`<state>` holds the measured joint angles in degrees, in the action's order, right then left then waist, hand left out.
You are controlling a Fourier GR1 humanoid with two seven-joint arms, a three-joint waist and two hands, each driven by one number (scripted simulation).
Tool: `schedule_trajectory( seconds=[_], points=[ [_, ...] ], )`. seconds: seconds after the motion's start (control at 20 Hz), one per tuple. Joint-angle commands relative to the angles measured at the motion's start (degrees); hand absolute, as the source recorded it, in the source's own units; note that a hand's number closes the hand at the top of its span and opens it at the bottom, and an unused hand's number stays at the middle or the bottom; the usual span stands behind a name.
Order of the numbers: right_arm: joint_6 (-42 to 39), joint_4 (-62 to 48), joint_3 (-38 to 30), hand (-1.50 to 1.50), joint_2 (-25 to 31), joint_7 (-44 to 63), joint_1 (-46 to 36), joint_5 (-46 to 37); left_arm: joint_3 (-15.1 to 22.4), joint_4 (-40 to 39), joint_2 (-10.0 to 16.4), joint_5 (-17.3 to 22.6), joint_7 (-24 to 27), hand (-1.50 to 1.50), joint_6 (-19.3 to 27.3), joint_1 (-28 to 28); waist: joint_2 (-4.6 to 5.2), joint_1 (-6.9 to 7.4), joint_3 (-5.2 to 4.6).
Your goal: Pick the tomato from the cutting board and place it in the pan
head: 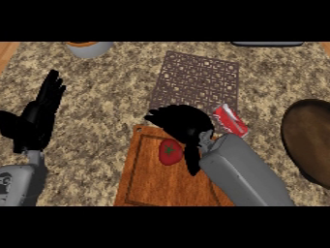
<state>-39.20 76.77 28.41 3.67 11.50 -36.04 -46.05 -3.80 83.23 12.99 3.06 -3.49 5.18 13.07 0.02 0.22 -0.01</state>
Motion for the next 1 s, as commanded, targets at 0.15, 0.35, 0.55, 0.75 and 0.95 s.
schedule_trajectory(
  seconds=[0.15,0.35,0.55,0.75,0.95],
  points=[
    [5.4,-4.2,1.0,-1.50,-1.9,-3.9,3.3,-5.7,0.5,1.4,-1.5,-2.2,-2.4,0.00,1.2,0.8,0.00,-0.05,0.01],
    [-0.6,-3.7,0.5,-1.50,-3.6,0.1,-1.0,-5.6,0.0,1.7,-1.6,-1.6,-1.3,0.00,-0.6,0.2,-0.02,0.02,0.00],
    [6.6,-10.6,5.3,-1.50,-3.6,-2.2,2.8,-7.5,-1.5,0.5,-0.4,-1.2,0.2,0.00,-2.2,-1.4,0.04,0.19,0.00],
    [1.0,-11.8,0.2,-1.50,-3.2,-4.6,-1.1,-9.1,1.1,-1.2,-4.7,-4.3,0.5,0.00,1.6,0.6,0.02,-0.06,0.00],
    [1.0,-12.5,2.6,1.50,-3.7,-4.6,-2.1,-5.5,-2.3,-5.2,-2.3,-1.5,4.4,0.00,-2.6,0.6,0.04,0.06,-0.01]
  ],
)
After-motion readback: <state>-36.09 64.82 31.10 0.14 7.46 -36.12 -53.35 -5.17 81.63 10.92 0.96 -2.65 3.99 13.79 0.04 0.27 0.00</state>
